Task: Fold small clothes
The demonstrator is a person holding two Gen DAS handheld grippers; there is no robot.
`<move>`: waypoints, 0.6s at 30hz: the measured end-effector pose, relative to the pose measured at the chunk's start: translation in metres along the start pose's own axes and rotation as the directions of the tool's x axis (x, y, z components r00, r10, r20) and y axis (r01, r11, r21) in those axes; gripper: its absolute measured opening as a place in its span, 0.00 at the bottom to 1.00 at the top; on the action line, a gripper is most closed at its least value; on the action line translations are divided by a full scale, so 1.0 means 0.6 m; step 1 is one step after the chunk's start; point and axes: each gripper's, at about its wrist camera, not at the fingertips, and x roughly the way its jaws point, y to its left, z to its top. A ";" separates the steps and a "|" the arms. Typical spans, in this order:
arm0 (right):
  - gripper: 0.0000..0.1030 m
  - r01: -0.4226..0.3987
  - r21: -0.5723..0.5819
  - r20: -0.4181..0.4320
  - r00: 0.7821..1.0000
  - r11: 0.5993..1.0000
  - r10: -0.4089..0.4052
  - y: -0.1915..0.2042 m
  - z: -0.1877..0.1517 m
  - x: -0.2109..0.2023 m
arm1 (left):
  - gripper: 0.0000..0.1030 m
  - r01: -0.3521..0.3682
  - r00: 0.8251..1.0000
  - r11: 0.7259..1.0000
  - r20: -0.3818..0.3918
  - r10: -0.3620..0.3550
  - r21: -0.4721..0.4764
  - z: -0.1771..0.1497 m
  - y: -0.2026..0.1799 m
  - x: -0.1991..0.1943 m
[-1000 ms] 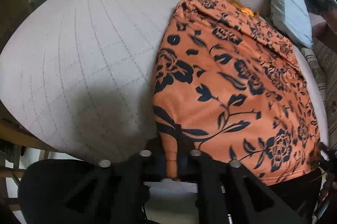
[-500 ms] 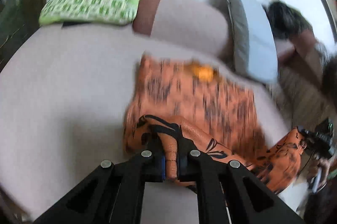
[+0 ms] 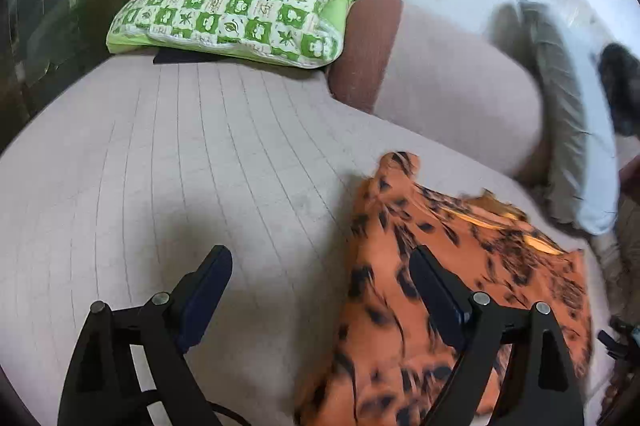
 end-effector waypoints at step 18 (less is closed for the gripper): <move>0.22 -0.069 -0.103 -0.138 0.989 0.992 0.055 0.108 -0.004 -0.080 | 0.19 0.099 0.992 0.986 -0.095 -0.086 0.136 -0.023 -0.123 -0.099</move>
